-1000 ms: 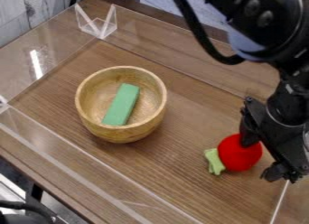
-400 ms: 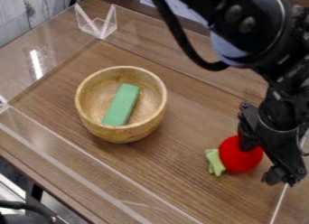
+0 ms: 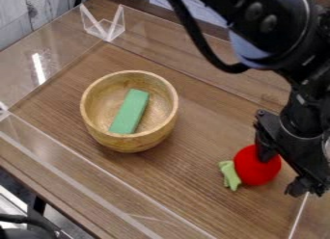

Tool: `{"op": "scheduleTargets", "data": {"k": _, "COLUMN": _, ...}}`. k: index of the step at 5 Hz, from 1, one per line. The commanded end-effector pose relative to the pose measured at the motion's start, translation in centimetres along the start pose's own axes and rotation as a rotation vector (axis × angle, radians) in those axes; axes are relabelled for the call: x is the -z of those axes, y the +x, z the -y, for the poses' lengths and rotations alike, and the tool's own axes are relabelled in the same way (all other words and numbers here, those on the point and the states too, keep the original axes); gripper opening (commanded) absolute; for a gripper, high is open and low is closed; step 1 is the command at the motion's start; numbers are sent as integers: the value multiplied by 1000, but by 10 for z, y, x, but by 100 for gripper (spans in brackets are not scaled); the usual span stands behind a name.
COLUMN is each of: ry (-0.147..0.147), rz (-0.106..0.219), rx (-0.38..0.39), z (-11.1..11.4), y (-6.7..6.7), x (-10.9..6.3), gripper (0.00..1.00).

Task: Move the red fruit to the left

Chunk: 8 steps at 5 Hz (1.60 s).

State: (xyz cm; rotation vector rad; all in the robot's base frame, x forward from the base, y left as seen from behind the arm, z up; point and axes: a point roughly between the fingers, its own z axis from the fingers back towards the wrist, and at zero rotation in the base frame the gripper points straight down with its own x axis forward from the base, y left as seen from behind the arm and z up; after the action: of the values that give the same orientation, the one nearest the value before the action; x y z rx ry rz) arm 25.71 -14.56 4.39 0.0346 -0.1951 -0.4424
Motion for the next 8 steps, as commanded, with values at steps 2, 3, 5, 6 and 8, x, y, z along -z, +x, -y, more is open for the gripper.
{"op": "scheduleTargets", "data": {"k": 2, "ry": -13, "rz": 23, "rx": -20, "z": 5, "y": 2, "x": 8, "gripper": 100}}
{"op": "scheduleTargets", "data": {"k": 3, "ry": -13, "rz": 14, "rx": -33, "z": 8, "y": 4, "x": -8, "gripper": 100}}
{"op": "scheduleTargets", "data": {"k": 5, "ry": -14, "rz": 6, "rx": -23, "z": 0, "y": 0, "x": -25, "gripper": 100}}
{"op": "scheduleTargets", "data": {"k": 6, "ry": -23, "rz": 3, "rx": 4, "z": -10, "y": -4, "x": -20, "gripper": 100}}
{"op": "scheduleTargets", "data": {"k": 8, "ry": -49, "rz": -1, "rx": 94, "z": -17, "y": 3, "x": -14, "gripper": 100}}
